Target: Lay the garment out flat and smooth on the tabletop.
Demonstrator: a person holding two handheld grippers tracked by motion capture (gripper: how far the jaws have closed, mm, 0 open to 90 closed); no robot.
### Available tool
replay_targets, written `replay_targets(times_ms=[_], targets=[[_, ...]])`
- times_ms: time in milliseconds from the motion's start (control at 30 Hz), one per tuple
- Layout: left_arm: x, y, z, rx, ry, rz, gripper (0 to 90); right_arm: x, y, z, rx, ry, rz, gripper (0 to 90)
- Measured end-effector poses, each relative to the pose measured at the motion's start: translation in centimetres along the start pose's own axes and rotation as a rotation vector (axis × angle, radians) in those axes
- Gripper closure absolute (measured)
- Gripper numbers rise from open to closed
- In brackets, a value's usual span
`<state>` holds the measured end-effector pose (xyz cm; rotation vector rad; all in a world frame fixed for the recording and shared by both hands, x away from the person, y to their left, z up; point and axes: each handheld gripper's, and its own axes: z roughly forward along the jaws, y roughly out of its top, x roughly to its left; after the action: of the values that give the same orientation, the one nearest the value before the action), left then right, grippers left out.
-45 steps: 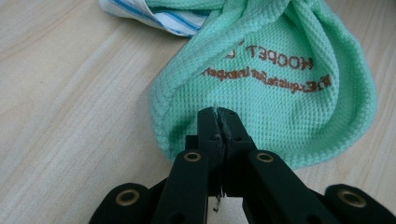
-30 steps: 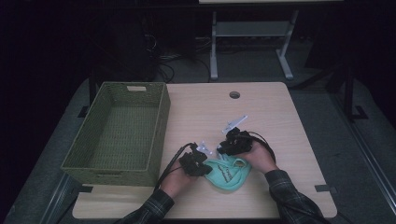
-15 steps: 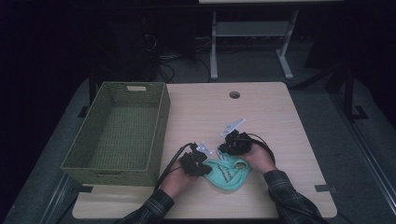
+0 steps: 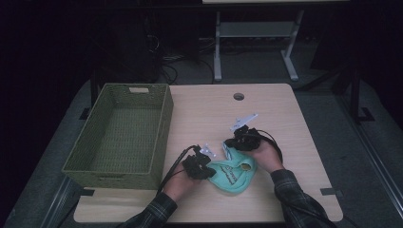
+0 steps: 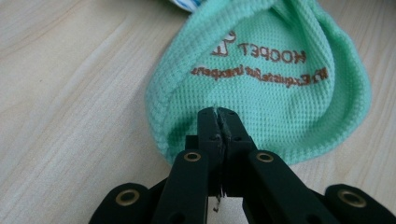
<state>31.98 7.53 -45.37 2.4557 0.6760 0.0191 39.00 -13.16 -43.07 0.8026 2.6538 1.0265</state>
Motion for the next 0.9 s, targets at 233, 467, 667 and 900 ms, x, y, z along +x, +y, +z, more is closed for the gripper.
replay_targets(times_ms=[233, 467, 667, 900], targets=[[0.0, 0.0, 0.0, -0.008, -0.001, -0.010, 88.3, -1.1, 0.5, -1.0, -0.031, -0.028, 0.032, 88.7], [-0.1, 0.0, 0.1, -0.013, -0.006, -0.019, 88.4, -2.5, 0.4, -1.4, -0.045, -0.065, 0.055, 88.9], [-0.1, -0.1, 0.1, -0.022, -0.011, -0.033, 88.3, -3.7, 0.4, -1.8, -0.048, -0.099, 0.081, 88.9], [-0.1, -0.1, 0.1, -0.022, -0.011, -0.033, 88.3, -5.0, 0.5, -2.2, -0.053, -0.139, 0.110, 88.9]])
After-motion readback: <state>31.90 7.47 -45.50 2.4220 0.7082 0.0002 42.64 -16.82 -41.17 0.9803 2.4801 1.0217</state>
